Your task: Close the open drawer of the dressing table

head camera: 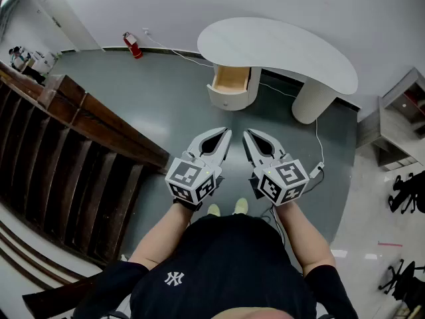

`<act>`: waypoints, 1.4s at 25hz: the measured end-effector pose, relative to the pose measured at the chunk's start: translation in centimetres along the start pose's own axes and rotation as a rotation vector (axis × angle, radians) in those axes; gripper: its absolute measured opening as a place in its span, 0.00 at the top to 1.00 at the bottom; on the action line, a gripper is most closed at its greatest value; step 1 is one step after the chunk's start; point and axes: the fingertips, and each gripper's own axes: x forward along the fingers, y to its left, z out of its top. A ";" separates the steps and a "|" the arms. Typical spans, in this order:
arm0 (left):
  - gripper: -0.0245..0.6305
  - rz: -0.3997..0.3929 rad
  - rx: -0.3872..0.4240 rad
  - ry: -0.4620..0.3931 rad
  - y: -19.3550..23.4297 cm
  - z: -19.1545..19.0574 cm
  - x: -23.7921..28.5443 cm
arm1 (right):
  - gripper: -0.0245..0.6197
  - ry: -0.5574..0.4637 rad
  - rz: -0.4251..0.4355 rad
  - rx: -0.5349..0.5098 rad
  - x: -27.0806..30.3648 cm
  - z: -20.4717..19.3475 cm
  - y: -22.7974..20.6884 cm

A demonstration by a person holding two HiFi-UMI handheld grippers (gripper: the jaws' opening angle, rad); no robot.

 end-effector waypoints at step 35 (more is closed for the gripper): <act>0.95 0.138 -0.023 0.122 7.5 -6.1 8.7 | 0.94 0.065 -0.044 0.116 4.3 -3.1 -12.3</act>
